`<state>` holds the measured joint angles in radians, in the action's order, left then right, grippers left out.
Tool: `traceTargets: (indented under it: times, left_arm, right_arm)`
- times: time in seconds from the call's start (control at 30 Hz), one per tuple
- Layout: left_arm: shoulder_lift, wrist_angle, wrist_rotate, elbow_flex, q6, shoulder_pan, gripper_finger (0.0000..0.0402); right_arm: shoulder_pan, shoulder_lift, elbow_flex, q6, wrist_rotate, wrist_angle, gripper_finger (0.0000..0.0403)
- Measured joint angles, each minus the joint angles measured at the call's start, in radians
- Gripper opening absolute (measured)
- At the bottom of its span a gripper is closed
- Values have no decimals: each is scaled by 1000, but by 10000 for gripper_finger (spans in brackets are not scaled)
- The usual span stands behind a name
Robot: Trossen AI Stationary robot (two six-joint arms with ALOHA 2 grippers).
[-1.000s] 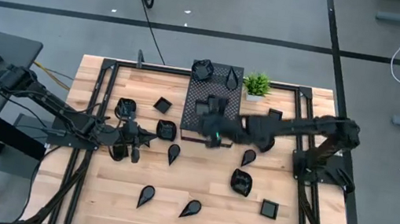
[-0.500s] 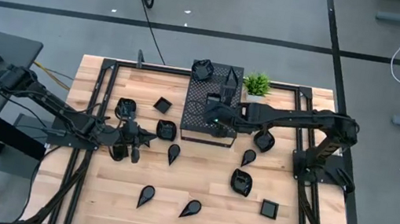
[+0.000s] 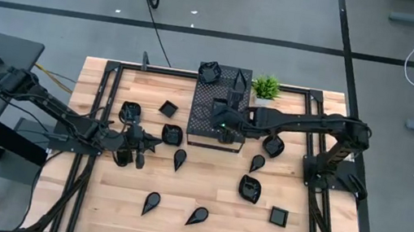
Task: Pick & Place Mini shaped plates
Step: Stack the black square-shaped plate on top of the black square-shaped plates on the shelf, then stack the black drop-shaped plate on top of the black drop-shaped plates on the shelf
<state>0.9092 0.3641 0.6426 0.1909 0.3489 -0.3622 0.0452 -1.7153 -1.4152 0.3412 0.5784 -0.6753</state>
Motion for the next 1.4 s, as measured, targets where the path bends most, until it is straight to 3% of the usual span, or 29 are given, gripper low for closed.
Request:
traceTargets:
  times: [0.43,0.83,1.0,1.07,1.2,1.3,1.4]
  left_arm:
    - [0,0,0,0,-1,0,16]
    - [0,-1,0,0,-2,0,16]
    - [0,-3,0,0,-2,0,16]
    - [0,-3,0,0,-2,0,16]
    - [0,-3,0,0,-5,0,16]
    - [0,-3,0,0,-5,0,16]
    - [0,-3,0,0,-5,0,16]
  right_arm:
    - [0,0,94,-5,34,98,22]
    - [-33,47,102,34,32,132,121]
    - [-48,95,102,13,31,174,144]
    - [-52,106,102,-24,7,192,145]
    - [-41,109,102,-157,-172,194,130]
    - [-20,100,102,-225,-266,179,100]
    - [-3,98,119,-255,-282,181,61]
